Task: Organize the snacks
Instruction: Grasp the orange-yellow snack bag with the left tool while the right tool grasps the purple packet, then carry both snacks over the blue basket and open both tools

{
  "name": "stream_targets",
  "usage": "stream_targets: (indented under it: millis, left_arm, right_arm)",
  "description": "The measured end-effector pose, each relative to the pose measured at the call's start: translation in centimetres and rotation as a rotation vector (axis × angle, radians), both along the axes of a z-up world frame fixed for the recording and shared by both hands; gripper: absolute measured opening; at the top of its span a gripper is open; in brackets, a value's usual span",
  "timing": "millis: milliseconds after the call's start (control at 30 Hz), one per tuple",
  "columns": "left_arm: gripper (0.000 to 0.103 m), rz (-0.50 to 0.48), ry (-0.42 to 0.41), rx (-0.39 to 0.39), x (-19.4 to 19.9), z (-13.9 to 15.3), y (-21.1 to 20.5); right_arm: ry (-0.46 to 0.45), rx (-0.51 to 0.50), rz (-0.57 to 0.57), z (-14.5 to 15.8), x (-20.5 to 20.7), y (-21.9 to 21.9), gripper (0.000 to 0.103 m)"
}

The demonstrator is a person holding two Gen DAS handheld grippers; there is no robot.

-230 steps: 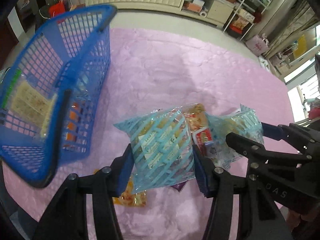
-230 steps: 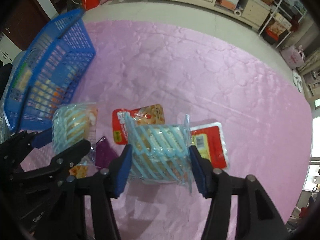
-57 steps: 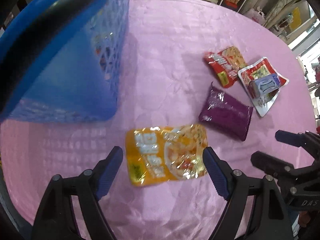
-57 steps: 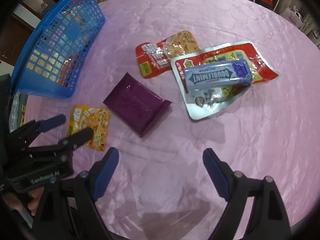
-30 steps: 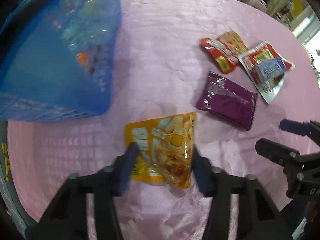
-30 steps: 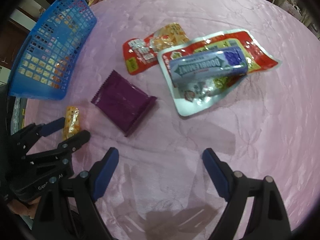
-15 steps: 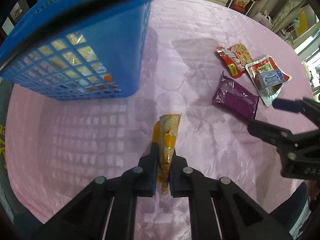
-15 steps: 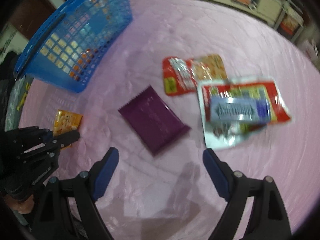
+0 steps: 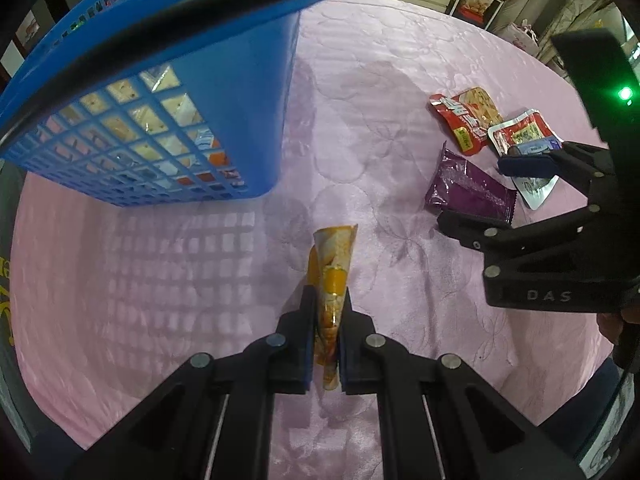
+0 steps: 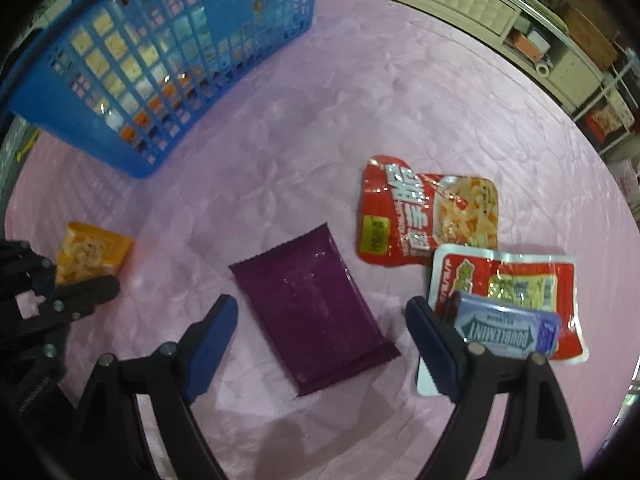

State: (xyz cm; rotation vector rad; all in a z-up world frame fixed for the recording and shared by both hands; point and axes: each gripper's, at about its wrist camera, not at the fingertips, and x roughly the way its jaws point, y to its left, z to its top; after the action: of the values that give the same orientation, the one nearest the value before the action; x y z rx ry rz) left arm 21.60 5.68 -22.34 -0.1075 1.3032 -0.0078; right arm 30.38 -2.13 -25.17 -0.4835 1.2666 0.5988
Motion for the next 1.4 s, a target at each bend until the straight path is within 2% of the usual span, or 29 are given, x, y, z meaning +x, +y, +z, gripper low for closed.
stream_targets:
  millis: [67, 133, 200, 267, 433, 633, 900, 1100, 1400]
  left_arm:
    - [0.008, -0.004, -0.003, 0.002, 0.7, -0.4, -0.8]
    - [0.008, -0.003, -0.003, -0.001, 1.0, -0.7, -0.9]
    - [0.008, -0.002, -0.006, -0.001, 1.3, -1.1, -1.4]
    - [0.008, -0.003, -0.011, 0.003, 1.2, -1.3, -1.8]
    - [0.008, -0.008, -0.017, 0.013, 0.0, -1.2, -2.5]
    - [0.008, 0.007, -0.045, -0.011, -1.7, 0.3, -2.6]
    - [0.008, -0.016, -0.143, -0.016, -4.1, 4.9, -3.0]
    - [0.008, -0.023, -0.231, -0.012, -5.6, 9.5, -1.5]
    - [0.008, -0.009, -0.32, -0.014, -4.6, 15.7, 3.1]
  right_arm:
    - [-0.002, 0.02, -0.003, -0.3, -0.1, 0.0, 0.088]
    - [-0.019, 0.034, 0.001, -0.3, -0.4, -0.2, 0.082]
    - [-0.035, 0.043, 0.021, 0.1, -1.2, -0.5, 0.062]
    - [-0.029, 0.033, 0.035, 0.0, -1.8, -0.3, 0.059]
    - [-0.005, 0.047, -0.006, 0.4, -3.2, -1.3, 0.058]
    - [0.02, 0.132, -0.089, 3.1, -5.4, -2.4, 0.058]
    - [0.02, 0.198, -0.165, 7.4, -7.9, -2.3, 0.058]
    - [-0.021, 0.227, -0.165, 11.0, -9.0, -2.8, 0.058]
    - [-0.076, 0.351, -0.174, 16.7, -6.9, -0.7, 0.058]
